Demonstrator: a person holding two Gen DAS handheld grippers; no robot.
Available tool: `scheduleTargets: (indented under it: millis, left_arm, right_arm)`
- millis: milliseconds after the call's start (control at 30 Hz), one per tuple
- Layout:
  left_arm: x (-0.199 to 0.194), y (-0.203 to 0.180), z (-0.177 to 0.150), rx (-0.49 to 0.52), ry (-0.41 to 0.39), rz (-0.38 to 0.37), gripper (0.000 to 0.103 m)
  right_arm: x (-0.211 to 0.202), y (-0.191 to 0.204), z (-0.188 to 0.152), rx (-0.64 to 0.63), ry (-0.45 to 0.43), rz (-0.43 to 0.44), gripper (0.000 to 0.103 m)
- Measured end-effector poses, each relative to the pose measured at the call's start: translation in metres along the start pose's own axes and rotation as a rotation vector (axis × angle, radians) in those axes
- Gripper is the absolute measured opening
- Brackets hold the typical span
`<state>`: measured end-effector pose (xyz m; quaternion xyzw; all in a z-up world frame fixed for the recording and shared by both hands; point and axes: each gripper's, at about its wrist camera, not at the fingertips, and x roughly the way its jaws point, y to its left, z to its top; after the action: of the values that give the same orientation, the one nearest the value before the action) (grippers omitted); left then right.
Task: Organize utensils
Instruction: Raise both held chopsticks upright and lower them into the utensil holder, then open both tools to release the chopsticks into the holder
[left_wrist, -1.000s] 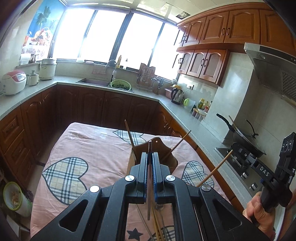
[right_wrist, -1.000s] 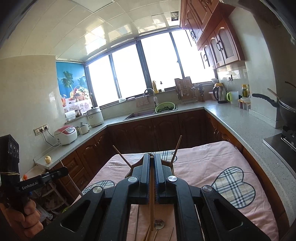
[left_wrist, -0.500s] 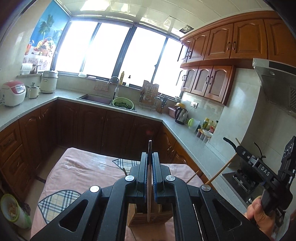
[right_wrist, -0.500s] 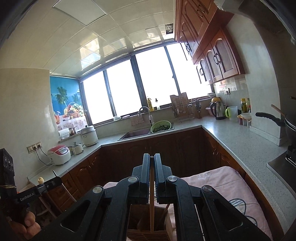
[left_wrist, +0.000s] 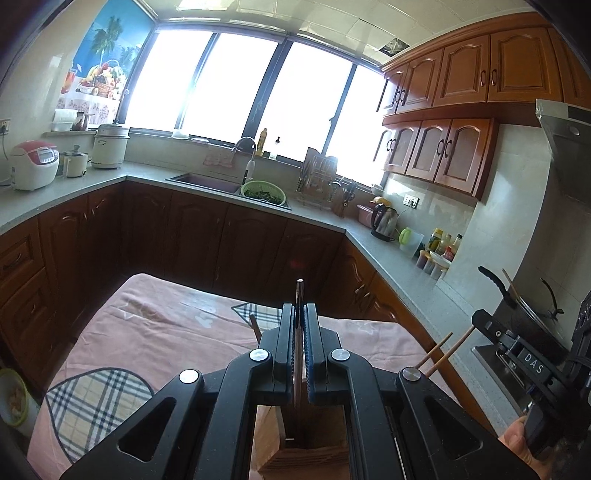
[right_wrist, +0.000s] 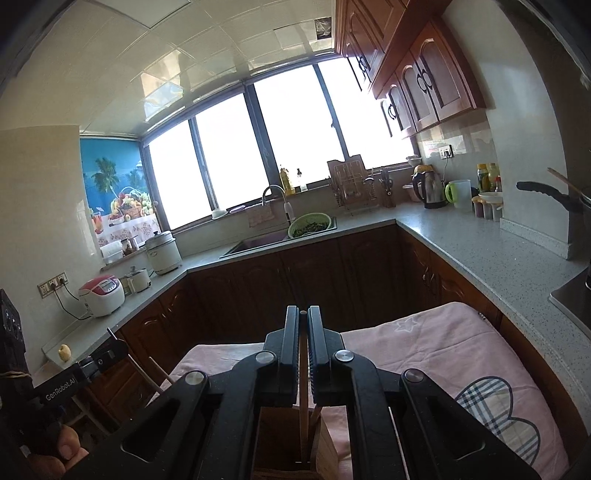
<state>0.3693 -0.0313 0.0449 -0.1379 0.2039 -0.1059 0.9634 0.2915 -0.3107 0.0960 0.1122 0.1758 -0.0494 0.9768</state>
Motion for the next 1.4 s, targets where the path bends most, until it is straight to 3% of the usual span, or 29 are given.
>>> scheduleTargets:
  millis: [300, 733, 900, 933, 1000, 1033, 1067, 1100, 1167, 1267, 1400]
  left_arm:
    - [0.039, 0.005, -0.016, -0.025, 0.059, 0.027, 0.003]
    - [0.058, 0.012, -0.002, -0.037, 0.098, 0.037, 0.005]
    - [0.049, 0.022, -0.003, -0.051, 0.111, 0.029, 0.017]
    - [0.047, 0.022, -0.003, -0.052, 0.11, 0.031, 0.019]
    - [0.042, 0.022, -0.003, -0.052, 0.104, 0.031, 0.021]
    - [0.04, 0.022, -0.003, -0.051, 0.104, 0.032, 0.022]
    - [0.037, 0.022, -0.005, -0.052, 0.106, 0.032, 0.028]
    - [0.034, 0.022, -0.006, -0.054, 0.107, 0.031, 0.039]
    - [0.026, 0.022, -0.008, -0.058, 0.104, 0.032, 0.053]
    - [0.011, 0.025, -0.013, -0.064, 0.104, 0.041, 0.074]
    - [-0.014, 0.03, -0.026, -0.073, 0.117, 0.056, 0.077]
  right_arm:
    - [0.015, -0.021, -0.028, 0.068, 0.028, -0.021, 0.004]
    - [0.02, -0.019, -0.024, 0.059, 0.041, -0.022, 0.007]
    - [0.02, -0.017, -0.023, 0.054, 0.054, -0.023, 0.011]
    - [0.019, -0.017, -0.022, 0.057, 0.052, -0.024, 0.016]
    - [0.015, -0.019, -0.021, 0.07, 0.045, -0.019, 0.039]
    - [0.013, -0.019, -0.021, 0.073, 0.038, -0.018, 0.055]
    - [0.01, -0.019, -0.02, 0.075, 0.029, -0.021, 0.061]
    - [0.007, -0.019, -0.02, 0.076, 0.021, -0.021, 0.062]
    - [0.002, -0.019, -0.018, 0.085, 0.016, -0.01, 0.077]
    - [-0.008, -0.02, -0.02, 0.093, 0.003, 0.003, 0.09]
    - [-0.025, -0.021, -0.03, 0.102, 0.011, 0.016, 0.094]
